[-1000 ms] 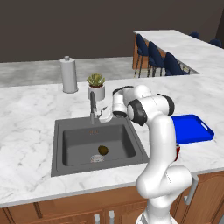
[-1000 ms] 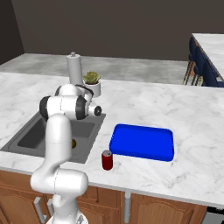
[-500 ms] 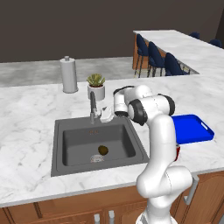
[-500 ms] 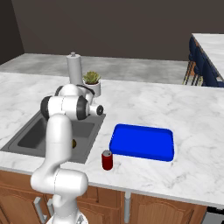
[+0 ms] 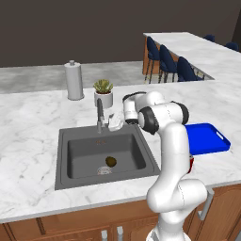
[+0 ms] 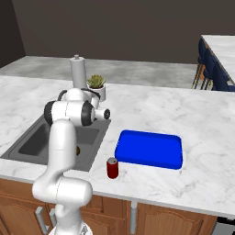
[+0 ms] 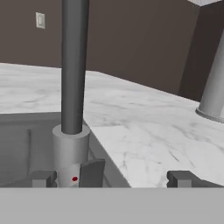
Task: Pick up all produce items and place them in the sink. Turn on the sink faucet to wash them. Then turn the sink off and put them in the tray.
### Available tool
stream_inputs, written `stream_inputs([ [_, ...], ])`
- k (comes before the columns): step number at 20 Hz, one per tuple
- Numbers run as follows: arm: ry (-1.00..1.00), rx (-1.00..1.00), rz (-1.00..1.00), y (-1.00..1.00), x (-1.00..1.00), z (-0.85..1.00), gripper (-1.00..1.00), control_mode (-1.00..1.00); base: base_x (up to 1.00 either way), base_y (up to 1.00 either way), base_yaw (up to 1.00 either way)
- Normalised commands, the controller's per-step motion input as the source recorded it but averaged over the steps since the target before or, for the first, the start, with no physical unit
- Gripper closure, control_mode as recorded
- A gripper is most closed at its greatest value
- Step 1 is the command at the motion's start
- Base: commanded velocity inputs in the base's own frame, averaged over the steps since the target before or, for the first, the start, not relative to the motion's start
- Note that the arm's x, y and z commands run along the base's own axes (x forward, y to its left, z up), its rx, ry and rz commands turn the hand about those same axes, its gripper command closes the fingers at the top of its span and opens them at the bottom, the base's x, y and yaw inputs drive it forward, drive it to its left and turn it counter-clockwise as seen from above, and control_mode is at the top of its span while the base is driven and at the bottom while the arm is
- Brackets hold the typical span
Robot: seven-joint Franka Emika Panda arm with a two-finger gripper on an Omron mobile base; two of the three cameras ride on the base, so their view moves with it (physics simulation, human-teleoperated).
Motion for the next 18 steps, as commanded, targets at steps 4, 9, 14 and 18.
stream_inputs([
  [4,0.01,0.01,0.07,0.13,0.00,0.00,-1.00,-1.00,0.00,0.00,0.00],
  [9,0.04,0.00,0.05,0.28,0.01,0.00,-1.00,-1.00,0.00,0.00,0.00],
  [14,0.01,0.00,0.04,0.31,0.00,0.00,1.00,-1.00,0.00,0.00,0.00],
  [18,0.00,0.00,0.02,0.22,0.08,0.00,1.00,-1.00,0.00,0.00,0.00],
])
